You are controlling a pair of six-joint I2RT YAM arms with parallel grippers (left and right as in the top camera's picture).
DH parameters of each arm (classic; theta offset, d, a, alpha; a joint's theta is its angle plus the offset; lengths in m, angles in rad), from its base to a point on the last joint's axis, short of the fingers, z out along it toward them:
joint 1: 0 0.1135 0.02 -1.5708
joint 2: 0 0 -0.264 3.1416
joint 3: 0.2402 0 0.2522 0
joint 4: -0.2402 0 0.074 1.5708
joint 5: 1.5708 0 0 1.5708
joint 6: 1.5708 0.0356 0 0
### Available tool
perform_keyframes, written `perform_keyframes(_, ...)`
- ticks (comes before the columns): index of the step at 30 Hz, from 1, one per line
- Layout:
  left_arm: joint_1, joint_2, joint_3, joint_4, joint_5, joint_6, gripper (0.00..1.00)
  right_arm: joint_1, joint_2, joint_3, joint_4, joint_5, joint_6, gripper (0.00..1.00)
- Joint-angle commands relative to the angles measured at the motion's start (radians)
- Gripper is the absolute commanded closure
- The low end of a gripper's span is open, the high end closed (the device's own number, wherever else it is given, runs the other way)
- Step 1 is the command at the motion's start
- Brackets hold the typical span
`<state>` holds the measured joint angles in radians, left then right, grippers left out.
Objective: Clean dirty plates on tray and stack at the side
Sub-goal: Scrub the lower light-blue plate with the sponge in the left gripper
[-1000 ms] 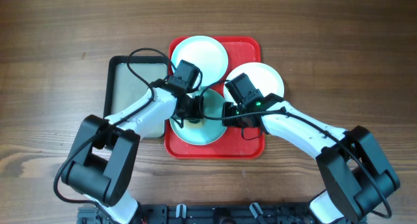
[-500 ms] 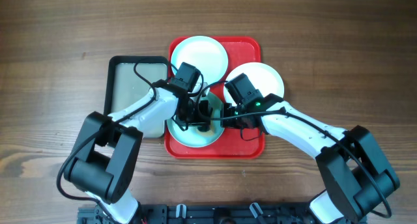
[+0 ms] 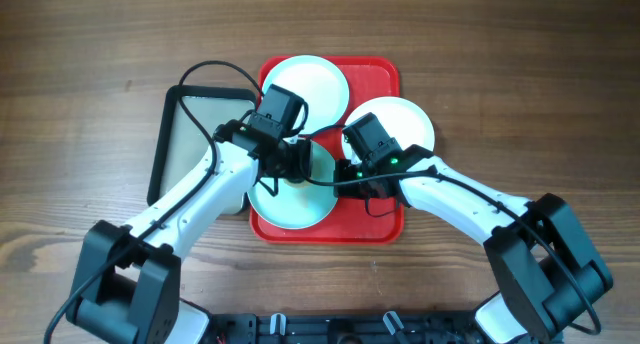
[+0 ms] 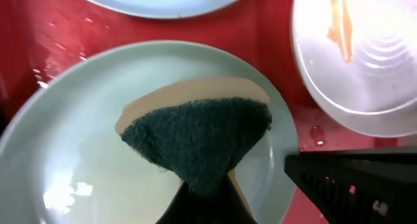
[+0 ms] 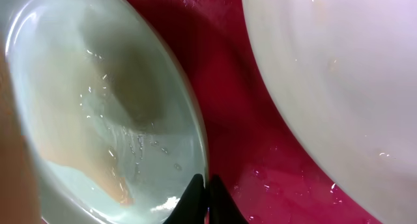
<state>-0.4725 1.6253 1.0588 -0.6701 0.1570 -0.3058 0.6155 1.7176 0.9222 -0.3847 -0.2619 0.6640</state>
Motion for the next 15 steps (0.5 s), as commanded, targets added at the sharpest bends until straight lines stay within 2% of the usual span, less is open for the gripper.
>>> perform_keyframes(1,-0.008,0.011,-0.008,0.003,0.063,0.002,0.96,0.010,0.011,0.011,-0.010,-0.026,-0.010,0.96)
perform_keyframes(5,0.000,-0.014,-0.002,0.008,0.034,0.010,0.96,0.005,0.008,0.013,-0.035,-0.016,-0.010,0.96)
perform_keyframes(8,0.034,-0.108,0.013,0.007,-0.108,0.009,0.96,-0.002,-0.011,0.015,-0.082,0.004,-0.008,0.96)
perform_keyframes(11,0.110,-0.185,0.013,-0.023,-0.193,0.010,0.96,-0.002,-0.038,0.023,-0.114,0.059,-0.008,0.96)
perform_keyframes(15,0.198,-0.166,-0.011,-0.090,-0.229,0.014,0.96,-0.002,-0.040,0.023,-0.122,0.064,-0.010,0.96)
